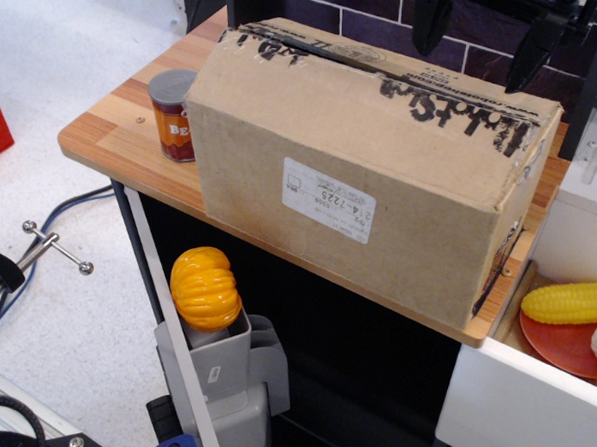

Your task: Open small4fbox flaps

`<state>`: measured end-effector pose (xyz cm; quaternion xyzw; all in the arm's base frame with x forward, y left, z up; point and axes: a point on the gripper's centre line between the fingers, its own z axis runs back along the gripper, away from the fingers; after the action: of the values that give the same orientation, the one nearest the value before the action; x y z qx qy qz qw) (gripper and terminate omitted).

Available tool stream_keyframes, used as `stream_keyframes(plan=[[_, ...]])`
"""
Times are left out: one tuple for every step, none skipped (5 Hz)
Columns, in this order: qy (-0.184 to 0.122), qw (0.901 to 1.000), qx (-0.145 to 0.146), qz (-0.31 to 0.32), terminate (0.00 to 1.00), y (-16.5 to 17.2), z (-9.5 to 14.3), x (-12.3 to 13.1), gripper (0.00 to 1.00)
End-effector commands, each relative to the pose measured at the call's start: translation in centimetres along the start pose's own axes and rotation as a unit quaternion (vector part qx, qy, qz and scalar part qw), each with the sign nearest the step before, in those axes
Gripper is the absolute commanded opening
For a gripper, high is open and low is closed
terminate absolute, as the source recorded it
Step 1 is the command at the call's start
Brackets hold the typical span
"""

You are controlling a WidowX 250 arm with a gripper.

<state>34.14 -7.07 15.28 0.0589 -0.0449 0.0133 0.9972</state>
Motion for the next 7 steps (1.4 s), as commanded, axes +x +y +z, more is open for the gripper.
stream_keyframes(plan=[[0.000, 1.0000, 0.000, 0.000, 0.00, 0.0, 0.0, 0.0, 1.00], [-0.020, 0.9998, -0.003, 0.002, 0.00, -0.1, -1.0, 0.1, 1.00], [-0.019, 0.9997, -0.011, 0.009, 0.00, -0.2, -1.7, 0.1, 1.00], [-0.016, 0.9996, -0.020, 0.008, 0.00, -0.1, -1.9, -0.2, 1.00], [-0.007, 0.9997, -0.021, 0.003, 0.00, -0.1, -1.5, -1.0, 1.00], [0.002, 0.9998, -0.018, 0.005, 0.00, -0.1, -0.8, -2.0, 1.00], [0.008, 0.9998, -0.018, 0.004, 0.00, -0.2, -0.4, -2.7, 1.00]])
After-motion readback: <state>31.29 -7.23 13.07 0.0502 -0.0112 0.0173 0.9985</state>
